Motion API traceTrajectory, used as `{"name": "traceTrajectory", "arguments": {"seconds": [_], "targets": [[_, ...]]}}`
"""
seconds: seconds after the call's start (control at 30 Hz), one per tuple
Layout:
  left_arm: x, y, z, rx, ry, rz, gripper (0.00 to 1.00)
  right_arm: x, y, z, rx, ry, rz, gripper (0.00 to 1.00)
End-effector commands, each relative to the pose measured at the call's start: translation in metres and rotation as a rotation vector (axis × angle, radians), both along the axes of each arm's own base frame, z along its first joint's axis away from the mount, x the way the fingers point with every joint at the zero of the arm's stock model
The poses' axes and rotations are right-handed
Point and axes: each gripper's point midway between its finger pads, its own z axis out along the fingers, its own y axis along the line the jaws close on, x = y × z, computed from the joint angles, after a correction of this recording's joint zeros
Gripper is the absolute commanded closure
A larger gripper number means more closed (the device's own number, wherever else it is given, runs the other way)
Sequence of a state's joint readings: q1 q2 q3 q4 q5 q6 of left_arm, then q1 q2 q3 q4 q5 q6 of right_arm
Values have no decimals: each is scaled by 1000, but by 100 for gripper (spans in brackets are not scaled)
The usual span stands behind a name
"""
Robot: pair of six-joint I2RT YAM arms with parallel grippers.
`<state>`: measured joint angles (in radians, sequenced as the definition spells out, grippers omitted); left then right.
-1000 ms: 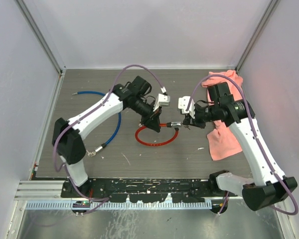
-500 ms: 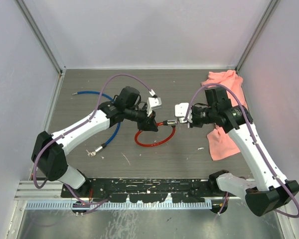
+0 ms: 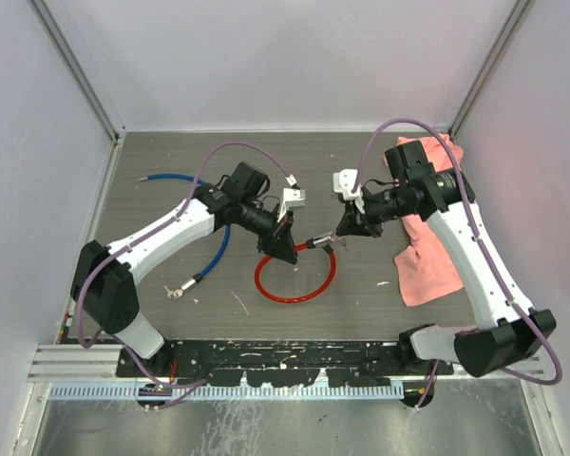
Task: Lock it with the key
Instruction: Remove the key from the lock, then place the lock at the center of the board.
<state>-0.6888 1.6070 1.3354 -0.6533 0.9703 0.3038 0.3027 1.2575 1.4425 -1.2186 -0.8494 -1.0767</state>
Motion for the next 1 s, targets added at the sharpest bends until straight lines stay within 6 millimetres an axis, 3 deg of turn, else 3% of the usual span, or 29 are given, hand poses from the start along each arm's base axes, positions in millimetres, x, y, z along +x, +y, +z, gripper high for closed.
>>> {"name": "traceTrajectory", "arguments": {"seconds": [0.0,0.1,0.2,0.33,0.47,0.57,0.73,0.83,0.87,0.97], "targets": [[1,26,-15,208,6,158,100,8,17,49,149,30,-45,99],[19,47,-33,367,-135,282,100,3,15,51,143,94,-101,99],[0,40,-19,254,-43,179,100,-6,6,45,99,-11,-51,99],[-27,33,11,79,178,29,100,-16,-8,28,23,-275,53,99],[-24,34,18,79,153,39,100,6,-12,31,1,-265,-64,99],[-10,37,17,99,83,134,100,42,-19,10,48,-122,-308,99],[28,18,37,-109,117,358,100,82,-37,-51,252,184,-584,99],[77,0,57,-245,220,533,100,103,-47,-81,292,314,-710,99],[95,-8,48,-229,284,581,100,114,-54,-86,312,329,-767,99],[140,-33,48,-236,380,657,100,150,-84,-105,361,388,-977,99]]}}
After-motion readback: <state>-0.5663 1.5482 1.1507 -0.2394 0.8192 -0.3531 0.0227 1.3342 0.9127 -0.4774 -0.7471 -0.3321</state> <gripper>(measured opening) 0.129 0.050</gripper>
